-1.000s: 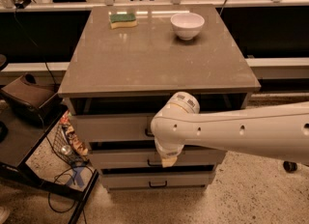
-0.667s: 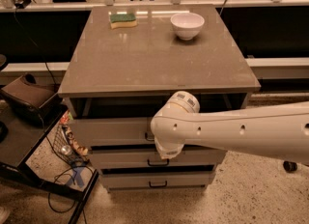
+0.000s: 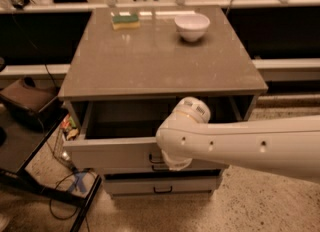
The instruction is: Open top drawer
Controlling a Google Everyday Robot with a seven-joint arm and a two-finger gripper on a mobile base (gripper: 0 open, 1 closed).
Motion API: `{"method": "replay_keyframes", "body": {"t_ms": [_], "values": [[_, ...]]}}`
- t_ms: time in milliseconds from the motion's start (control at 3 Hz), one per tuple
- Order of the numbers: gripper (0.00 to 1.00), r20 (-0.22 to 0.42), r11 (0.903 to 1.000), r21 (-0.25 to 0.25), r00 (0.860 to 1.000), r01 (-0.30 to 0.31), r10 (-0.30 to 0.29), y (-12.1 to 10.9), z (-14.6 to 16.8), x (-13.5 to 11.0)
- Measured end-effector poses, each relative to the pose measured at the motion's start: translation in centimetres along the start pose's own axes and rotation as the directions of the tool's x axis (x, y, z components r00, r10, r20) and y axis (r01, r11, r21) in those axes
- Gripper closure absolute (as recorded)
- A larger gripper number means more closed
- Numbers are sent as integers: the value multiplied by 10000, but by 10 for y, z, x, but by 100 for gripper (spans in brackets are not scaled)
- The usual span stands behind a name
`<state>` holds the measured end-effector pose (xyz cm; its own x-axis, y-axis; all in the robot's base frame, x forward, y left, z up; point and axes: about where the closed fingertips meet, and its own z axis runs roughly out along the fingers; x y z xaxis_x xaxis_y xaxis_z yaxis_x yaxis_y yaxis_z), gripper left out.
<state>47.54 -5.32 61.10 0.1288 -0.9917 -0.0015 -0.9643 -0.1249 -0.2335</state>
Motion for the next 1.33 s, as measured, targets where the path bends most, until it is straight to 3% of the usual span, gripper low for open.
{"method": "replay_keyframes", "body": {"t_ms": [1333], "values": [[100, -190, 9999, 93, 9998, -91, 93, 10, -6, 2]]}}
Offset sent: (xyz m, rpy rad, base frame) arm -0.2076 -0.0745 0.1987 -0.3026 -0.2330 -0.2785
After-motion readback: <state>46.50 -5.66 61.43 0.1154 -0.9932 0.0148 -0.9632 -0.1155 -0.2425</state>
